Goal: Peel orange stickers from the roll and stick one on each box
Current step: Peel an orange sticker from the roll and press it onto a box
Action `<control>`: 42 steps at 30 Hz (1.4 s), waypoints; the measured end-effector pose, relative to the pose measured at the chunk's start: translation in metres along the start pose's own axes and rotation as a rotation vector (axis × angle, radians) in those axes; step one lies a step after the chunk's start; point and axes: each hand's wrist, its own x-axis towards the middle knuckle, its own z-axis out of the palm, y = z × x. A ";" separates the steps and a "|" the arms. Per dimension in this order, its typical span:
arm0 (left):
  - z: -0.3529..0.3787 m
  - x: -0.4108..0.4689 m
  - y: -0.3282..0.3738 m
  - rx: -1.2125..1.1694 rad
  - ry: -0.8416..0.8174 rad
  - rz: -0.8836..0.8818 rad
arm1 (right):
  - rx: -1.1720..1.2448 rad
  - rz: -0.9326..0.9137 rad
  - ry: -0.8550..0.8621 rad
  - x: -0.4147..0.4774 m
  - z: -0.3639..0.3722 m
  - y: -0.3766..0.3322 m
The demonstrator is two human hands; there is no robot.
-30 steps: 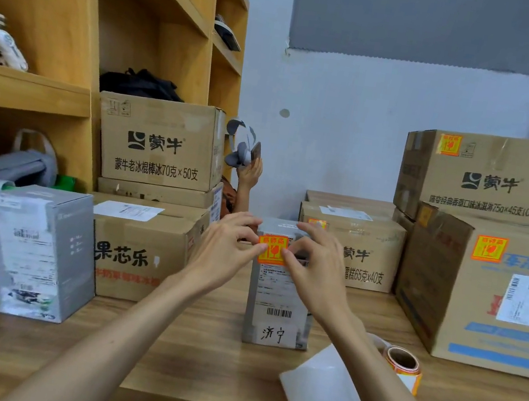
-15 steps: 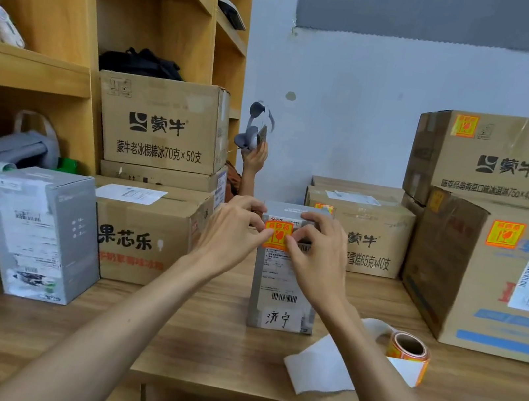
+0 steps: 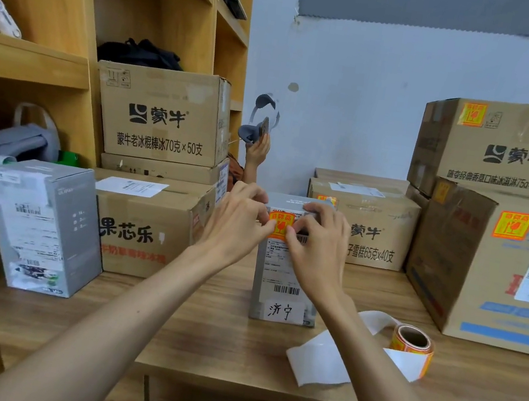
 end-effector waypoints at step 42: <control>0.011 0.013 -0.033 -0.519 -0.093 -0.172 | 0.153 0.023 -0.195 0.032 -0.004 0.028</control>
